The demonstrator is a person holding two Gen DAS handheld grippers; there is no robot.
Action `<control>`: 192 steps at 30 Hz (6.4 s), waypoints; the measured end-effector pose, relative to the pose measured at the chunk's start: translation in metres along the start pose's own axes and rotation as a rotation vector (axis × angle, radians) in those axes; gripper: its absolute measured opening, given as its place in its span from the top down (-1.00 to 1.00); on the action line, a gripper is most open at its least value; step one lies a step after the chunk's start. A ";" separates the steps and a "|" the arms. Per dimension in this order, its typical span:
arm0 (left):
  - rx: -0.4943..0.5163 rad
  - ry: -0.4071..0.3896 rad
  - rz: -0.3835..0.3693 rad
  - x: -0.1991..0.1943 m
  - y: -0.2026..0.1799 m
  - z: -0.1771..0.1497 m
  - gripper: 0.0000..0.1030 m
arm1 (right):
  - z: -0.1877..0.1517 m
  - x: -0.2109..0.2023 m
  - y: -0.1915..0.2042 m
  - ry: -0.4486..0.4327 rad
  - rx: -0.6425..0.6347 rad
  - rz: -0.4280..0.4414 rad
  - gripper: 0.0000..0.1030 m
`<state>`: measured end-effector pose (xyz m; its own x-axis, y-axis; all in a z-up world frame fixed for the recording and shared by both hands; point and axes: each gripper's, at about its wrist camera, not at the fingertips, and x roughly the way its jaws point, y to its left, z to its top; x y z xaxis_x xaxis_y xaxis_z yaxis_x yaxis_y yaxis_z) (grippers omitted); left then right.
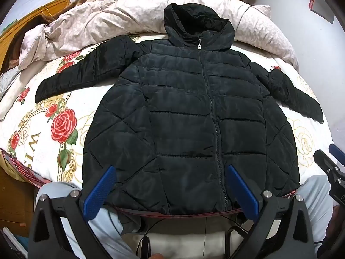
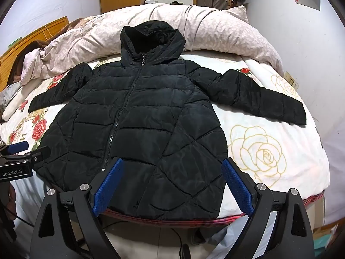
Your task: Fold large clothes
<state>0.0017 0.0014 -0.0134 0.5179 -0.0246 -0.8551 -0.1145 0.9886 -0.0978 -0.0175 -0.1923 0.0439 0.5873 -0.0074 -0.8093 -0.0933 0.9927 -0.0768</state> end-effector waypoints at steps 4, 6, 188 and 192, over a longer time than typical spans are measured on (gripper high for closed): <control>0.000 0.001 0.000 0.000 0.000 0.000 -1.00 | 0.000 0.001 0.000 0.001 -0.001 0.000 -0.79; 0.000 0.002 -0.001 0.001 0.001 -0.001 -1.00 | 0.000 0.002 0.000 0.002 -0.001 0.000 -0.79; 0.065 -0.063 -0.127 0.015 -0.024 0.102 -0.31 | 0.069 0.065 -0.066 0.076 0.152 0.070 0.06; 0.083 -0.056 -0.127 0.013 -0.035 0.099 -0.31 | 0.066 0.064 -0.073 0.082 0.172 0.070 0.03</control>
<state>0.0965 -0.0186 0.0296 0.5705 -0.1446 -0.8085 0.0245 0.9869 -0.1592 0.0795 -0.2578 0.0360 0.5162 0.0594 -0.8544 0.0109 0.9971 0.0760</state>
